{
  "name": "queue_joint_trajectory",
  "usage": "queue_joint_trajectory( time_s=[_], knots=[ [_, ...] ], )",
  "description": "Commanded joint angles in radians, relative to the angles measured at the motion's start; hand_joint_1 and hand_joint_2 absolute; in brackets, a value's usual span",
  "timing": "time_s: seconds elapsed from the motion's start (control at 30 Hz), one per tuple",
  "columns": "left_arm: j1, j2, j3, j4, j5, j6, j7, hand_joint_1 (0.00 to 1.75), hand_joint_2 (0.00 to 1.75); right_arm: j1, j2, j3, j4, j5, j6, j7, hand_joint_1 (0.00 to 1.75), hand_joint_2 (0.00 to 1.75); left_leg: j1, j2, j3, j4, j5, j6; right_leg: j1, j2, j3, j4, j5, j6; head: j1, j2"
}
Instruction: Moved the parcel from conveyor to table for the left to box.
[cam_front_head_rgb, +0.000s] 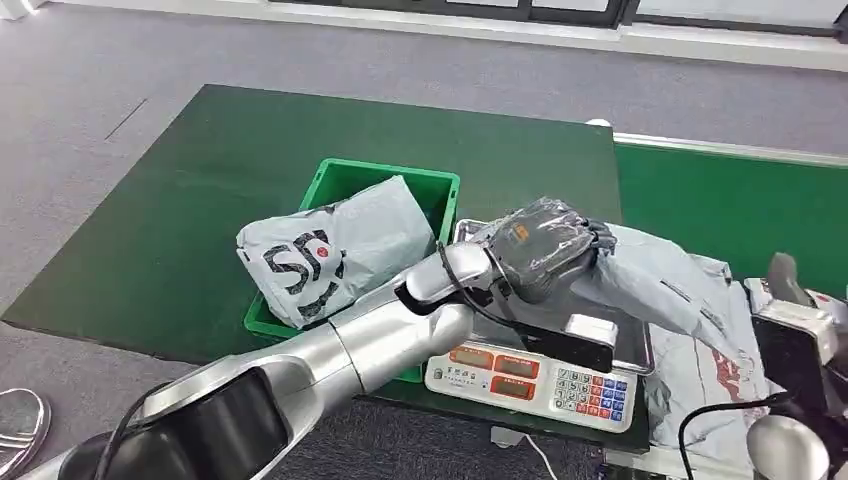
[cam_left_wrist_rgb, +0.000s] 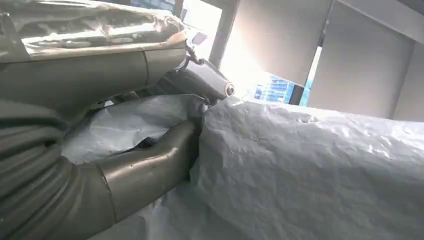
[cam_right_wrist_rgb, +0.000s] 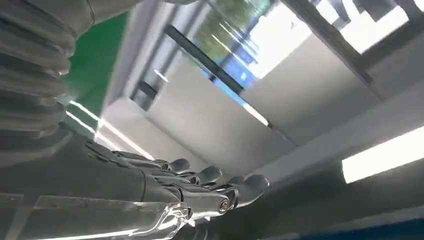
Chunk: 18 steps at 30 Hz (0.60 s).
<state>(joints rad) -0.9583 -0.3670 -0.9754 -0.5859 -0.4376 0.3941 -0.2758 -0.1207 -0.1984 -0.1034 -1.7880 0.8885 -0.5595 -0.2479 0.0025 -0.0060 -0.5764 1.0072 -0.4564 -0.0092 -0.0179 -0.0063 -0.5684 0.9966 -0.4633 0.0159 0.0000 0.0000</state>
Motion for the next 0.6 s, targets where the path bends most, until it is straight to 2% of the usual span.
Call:
queue_joint_trajectory(
  time_s=[0.03, 0.13, 0.2, 0.3, 0.6],
  knots=[
    [-0.020, 0.018, 0.041, 0.081, -0.061, -0.023, -0.014, 1.75, 1.75, -0.037, -0.006, -0.009, 0.063, -0.065, 0.238, 0.034, 0.00, 1.75, 0.001, 0.004, 0.001, -0.001, 0.001, 0.000, 0.001, 0.004, 0.000, -0.002, 0.003, -0.001, 0.000, 0.000],
    [-0.016, 0.018, 0.069, 0.073, -0.087, -0.035, -0.013, 1.75, 1.75, -0.034, 0.004, -0.010, 0.046, -0.068, 0.304, 0.037, 0.00, 1.75, 0.000, 0.002, 0.000, 0.000, 0.000, 0.000, 0.000, 0.002, -0.001, 0.000, 0.001, -0.001, 0.000, 0.000],
    [-0.016, 0.018, 0.069, 0.073, -0.087, -0.035, -0.013, 1.75, 1.75, -0.034, 0.004, -0.010, 0.046, -0.068, 0.304, 0.037, 0.00, 1.75, 0.000, 0.002, 0.000, 0.000, 0.000, 0.000, 0.000, 0.002, 0.000, -0.001, 0.001, -0.001, 0.000, 0.000],
    [-0.017, 0.018, 0.090, 0.063, -0.114, -0.044, -0.011, 1.75, 1.75, -0.022, -0.007, 0.010, 0.041, -0.019, 0.393, 0.066, 0.00, 1.75, 0.000, 0.002, 0.000, -0.001, 0.000, 0.000, 0.000, 0.002, -0.001, -0.001, 0.001, -0.001, 0.000, 0.000],
    [-0.022, 0.018, 0.112, 0.042, -0.161, -0.025, -0.001, 1.75, 1.75, -0.042, 0.006, -0.004, 0.042, -0.006, 0.386, 0.065, 0.00, 1.75, 0.000, 0.002, -0.001, 0.000, 0.000, 0.000, 0.000, 0.002, -0.001, 0.000, 0.001, -0.001, 0.000, 0.000]
  ],
)
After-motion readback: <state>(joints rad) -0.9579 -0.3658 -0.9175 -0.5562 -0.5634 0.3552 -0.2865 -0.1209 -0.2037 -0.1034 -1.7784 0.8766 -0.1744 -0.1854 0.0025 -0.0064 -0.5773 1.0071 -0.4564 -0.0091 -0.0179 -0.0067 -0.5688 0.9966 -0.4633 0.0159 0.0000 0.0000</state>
